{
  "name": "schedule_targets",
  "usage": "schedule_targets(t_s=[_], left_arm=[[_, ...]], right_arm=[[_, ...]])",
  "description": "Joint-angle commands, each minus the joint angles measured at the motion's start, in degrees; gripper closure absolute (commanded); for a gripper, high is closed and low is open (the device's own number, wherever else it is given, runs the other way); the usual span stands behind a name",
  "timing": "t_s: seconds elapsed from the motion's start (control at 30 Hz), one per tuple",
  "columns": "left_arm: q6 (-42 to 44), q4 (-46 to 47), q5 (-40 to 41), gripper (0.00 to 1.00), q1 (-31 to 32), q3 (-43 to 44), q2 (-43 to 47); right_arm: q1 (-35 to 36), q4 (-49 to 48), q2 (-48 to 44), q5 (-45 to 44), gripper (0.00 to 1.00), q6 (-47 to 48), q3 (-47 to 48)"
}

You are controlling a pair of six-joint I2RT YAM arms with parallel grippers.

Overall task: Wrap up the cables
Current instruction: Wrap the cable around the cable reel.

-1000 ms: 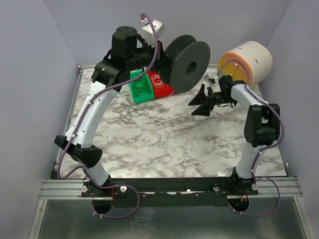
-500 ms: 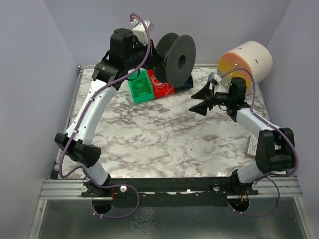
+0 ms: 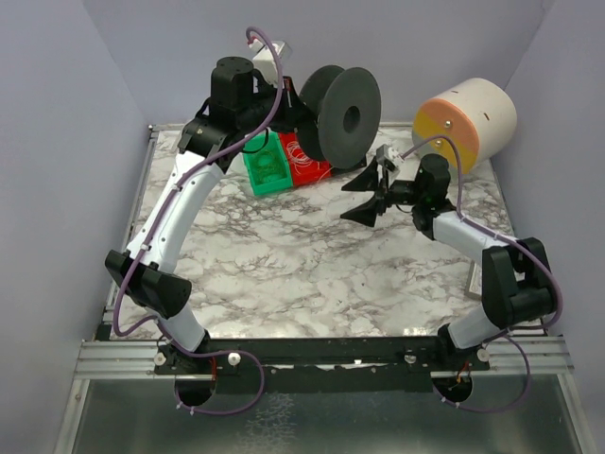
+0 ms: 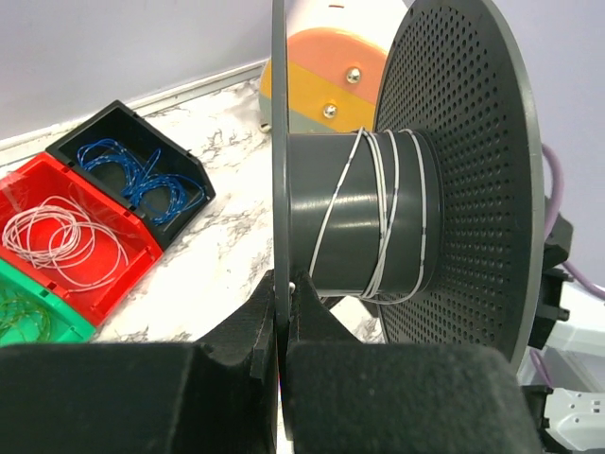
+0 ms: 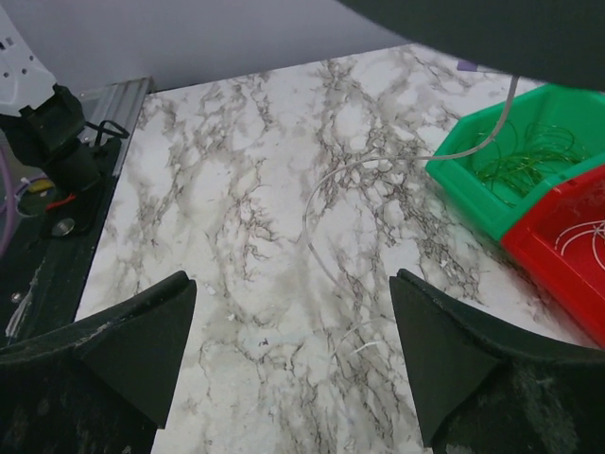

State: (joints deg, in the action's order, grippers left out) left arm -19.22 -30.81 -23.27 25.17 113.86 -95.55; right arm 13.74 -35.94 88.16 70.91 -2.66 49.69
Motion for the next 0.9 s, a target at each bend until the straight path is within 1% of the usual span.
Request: schedule_targets(t_s=[0.0, 0.13, 0.23, 0.33, 0.43, 0.47, 0.53, 0.63, 0.73, 0.87], left_arm=[[-3.31, 6.24, -4.53, 1.0, -0.6, -0.04, 3.35], [-4.41, 6.85, -6.62, 1.0, -0.72, -0.21, 3.6], [-5.17, 7.31, -7.73, 1.0, -0.82, -0.16, 3.69], [-5.74, 7.58, -8.08, 1.0, -1.0, -0.13, 3.79], [-6.31, 7.98, -8.9, 1.0, -1.17, -0.51, 3.95], [-6.47, 8.19, -9.11, 1.0, -1.22, -0.68, 4.08], [-6.77, 8.53, -9.81, 1.0, -1.31, -1.06, 4.37], [-7.26, 9.01, -10.79, 1.0, -1.48, -1.9, 4.75], [-7.91, 9.76, -11.99, 1.0, -1.61, -2.75, 5.01], [-9.33, 11.31, -13.63, 1.0, -1.68, -3.84, 4.77]], right_arm=[[1.73, -3.08, 2.09, -2.85, 0.12, 0.97, -1.25], [2.17, -1.73, 3.09, -3.76, 0.11, 2.11, -0.45], [2.66, -0.52, 3.65, -1.44, 0.12, 2.22, -0.08], [4.1, 1.11, 4.31, 0.85, 0.14, 5.03, 0.24], [5.67, 2.69, 5.26, -1.0, 0.16, 5.53, 1.07], [5.98, 1.4, 5.53, -3.01, 0.16, 3.74, 0.95], [6.08, -4.23, 6.22, -5.92, 0.16, -2.51, 0.01], [6.12, -8.19, 6.69, -8.89, 0.16, -6.35, -0.81], [6.13, -11.03, 6.87, -10.49, 0.15, -7.63, -1.68], [6.59, -9.58, 7.54, -9.54, 0.15, -6.59, -1.05]])
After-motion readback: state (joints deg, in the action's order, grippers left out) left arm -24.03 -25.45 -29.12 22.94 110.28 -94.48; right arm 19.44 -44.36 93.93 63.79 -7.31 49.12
